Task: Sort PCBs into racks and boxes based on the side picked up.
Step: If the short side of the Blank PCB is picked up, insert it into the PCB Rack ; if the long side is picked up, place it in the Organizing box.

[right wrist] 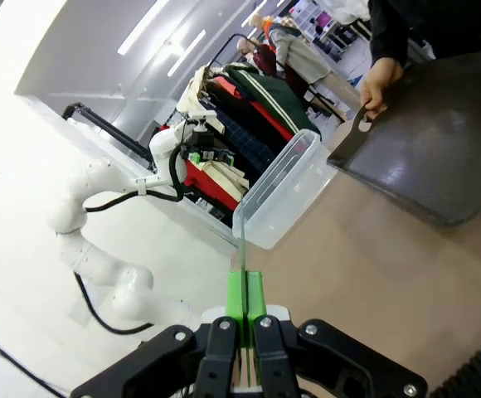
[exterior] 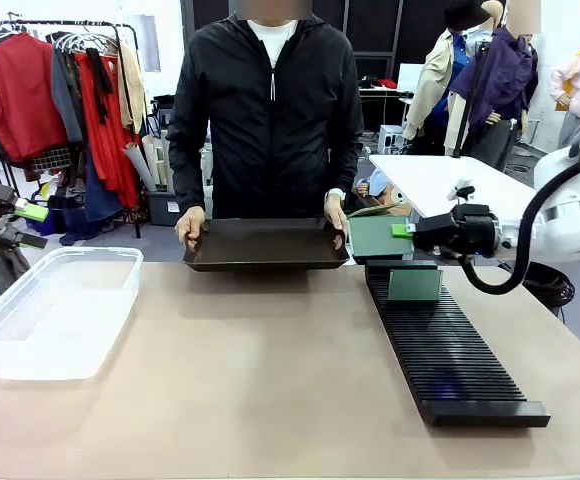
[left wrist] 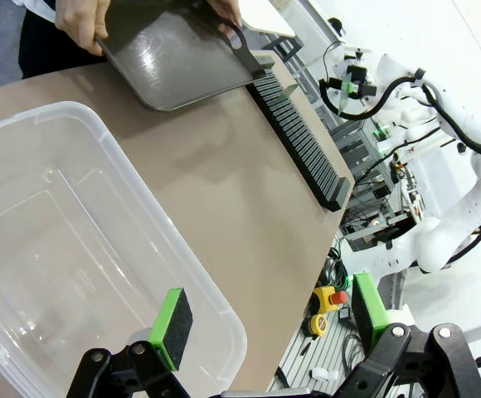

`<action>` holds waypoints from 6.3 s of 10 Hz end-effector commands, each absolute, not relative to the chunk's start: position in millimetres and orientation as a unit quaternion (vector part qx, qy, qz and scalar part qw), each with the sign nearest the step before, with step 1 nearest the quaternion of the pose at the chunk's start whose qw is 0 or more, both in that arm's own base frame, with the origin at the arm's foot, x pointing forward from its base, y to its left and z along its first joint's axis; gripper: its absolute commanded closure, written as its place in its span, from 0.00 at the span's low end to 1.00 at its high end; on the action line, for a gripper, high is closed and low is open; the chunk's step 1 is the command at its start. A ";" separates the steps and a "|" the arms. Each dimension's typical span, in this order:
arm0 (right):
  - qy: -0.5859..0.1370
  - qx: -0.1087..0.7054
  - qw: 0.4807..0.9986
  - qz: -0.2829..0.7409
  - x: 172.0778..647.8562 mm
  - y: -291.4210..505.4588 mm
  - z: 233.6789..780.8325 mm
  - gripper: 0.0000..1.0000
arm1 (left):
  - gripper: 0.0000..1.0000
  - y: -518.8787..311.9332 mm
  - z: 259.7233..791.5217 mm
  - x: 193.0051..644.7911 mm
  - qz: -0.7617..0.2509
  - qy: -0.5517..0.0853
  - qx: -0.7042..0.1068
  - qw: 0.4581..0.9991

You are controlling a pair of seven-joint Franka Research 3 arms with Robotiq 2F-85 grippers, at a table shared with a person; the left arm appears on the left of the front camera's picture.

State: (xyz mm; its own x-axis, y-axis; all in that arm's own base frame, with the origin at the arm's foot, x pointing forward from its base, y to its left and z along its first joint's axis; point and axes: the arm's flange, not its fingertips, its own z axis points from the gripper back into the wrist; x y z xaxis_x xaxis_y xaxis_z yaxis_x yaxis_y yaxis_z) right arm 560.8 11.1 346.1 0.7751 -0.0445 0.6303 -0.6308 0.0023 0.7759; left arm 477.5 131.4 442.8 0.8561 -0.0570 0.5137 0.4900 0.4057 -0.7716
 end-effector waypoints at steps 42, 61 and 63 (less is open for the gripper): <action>-0.469 0.516 0.605 0.383 463.0 -94.8 227.8 1.00 | 0.00 130.6 445.0 476.3 -0.167 -0.209 -0.517 0.813; -0.453 0.532 0.578 0.422 484.8 -106.6 219.4 1.00 | 0.00 130.6 445.0 476.3 -0.167 -0.209 -0.517 0.813; -0.452 0.534 0.577 0.422 485.5 -107.2 217.5 1.00 | 0.00 130.6 445.0 476.3 -0.167 -0.209 -0.517 0.813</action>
State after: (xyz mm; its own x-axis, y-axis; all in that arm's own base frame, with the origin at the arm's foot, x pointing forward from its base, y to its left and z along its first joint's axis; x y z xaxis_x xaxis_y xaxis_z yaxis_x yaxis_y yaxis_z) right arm 484.5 -105.3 216.9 0.2553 -0.0066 0.9668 -0.9610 0.1081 0.2545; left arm 477.5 131.4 442.8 0.8561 -0.0569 0.5137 0.4900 0.4057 -0.7716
